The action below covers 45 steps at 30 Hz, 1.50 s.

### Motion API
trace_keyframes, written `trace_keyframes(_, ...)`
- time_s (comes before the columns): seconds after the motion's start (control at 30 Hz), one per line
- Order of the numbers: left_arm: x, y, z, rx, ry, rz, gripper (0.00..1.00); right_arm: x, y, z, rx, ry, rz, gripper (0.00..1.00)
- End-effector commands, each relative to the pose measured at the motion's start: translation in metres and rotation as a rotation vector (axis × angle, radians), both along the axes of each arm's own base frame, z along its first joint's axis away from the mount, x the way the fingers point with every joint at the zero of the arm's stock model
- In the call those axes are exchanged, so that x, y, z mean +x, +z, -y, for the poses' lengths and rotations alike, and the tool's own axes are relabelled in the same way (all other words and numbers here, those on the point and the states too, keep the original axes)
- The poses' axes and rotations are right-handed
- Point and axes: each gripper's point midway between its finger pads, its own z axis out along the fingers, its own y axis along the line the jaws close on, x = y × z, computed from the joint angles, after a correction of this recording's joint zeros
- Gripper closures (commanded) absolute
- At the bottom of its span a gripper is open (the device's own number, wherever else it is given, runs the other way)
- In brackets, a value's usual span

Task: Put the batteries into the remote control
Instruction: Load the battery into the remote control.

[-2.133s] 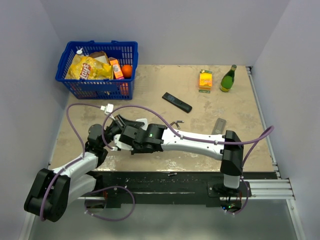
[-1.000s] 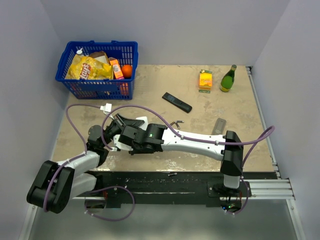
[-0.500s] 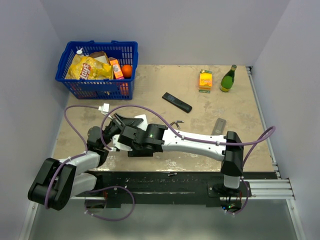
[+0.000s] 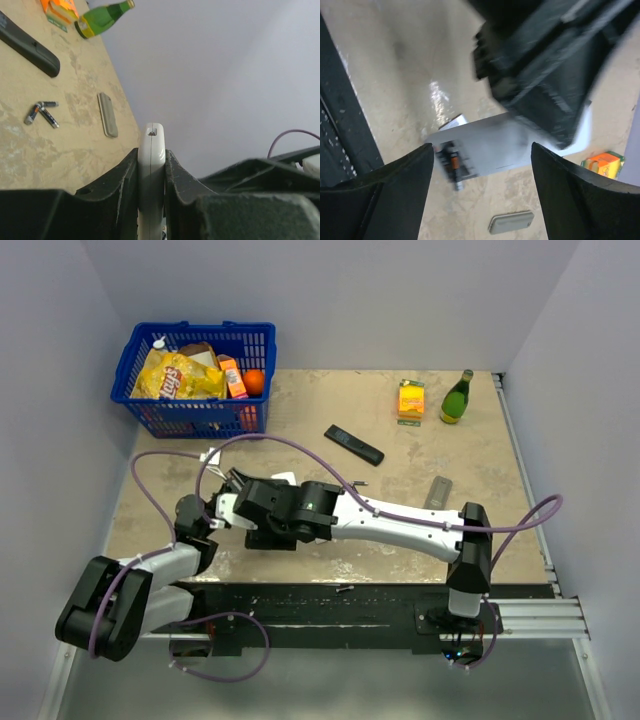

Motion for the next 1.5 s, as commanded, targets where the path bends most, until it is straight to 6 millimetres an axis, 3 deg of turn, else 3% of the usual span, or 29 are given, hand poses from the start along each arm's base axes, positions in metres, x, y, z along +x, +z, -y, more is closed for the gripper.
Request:
trace_keyframes(0.0,-0.021,0.011,0.008,-0.017,-0.093,0.05,1.0,0.024,0.066,-0.013,0.204,-0.054,0.129,0.19)
trace_keyframes(0.4,-0.016,0.007,0.004,-0.038,-0.062,0.014,1.0,0.022,0.094,-0.006,0.359,-0.139,0.127,0.2)
trace_keyframes(0.5,-0.013,0.003,0.001,-0.056,-0.033,-0.016,1.0,0.02,0.103,0.005,0.45,-0.244,0.101,0.23)
trace_keyframes(0.63,-0.008,0.0,-0.006,-0.088,0.022,-0.057,1.0,0.015,0.111,0.025,0.597,-0.422,0.043,0.37)
trace_keyframes(0.67,-0.006,-0.002,-0.009,-0.093,0.043,-0.063,1.0,0.012,0.1,0.028,0.619,-0.47,0.006,0.39)
trace_keyframes(0.73,-0.003,-0.002,-0.011,-0.1,0.06,-0.069,1.0,0.006,0.108,0.034,0.712,-0.507,-0.04,0.48)
trace_keyframes(0.77,-0.002,-0.001,-0.012,-0.105,0.07,-0.067,1.0,0.002,0.093,0.038,0.717,-0.539,-0.074,0.5)
trace_keyframes(0.8,-0.002,-0.001,-0.012,-0.11,0.074,-0.071,1.0,0.0,0.098,0.039,0.764,-0.55,-0.09,0.51)
trace_keyframes(0.83,-0.002,0.0,-0.013,-0.113,0.079,-0.07,1.0,-0.002,0.086,0.043,0.757,-0.568,-0.102,0.54)
trace_keyframes(1.17,0.002,0.005,-0.021,-0.147,0.134,-0.079,1.0,-0.011,0.072,0.035,0.947,-0.642,-0.229,0.65)
trace_keyframes(1.47,0.0,0.008,-0.023,-0.153,0.142,-0.072,1.0,-0.011,0.046,0.027,0.945,-0.662,-0.253,0.71)
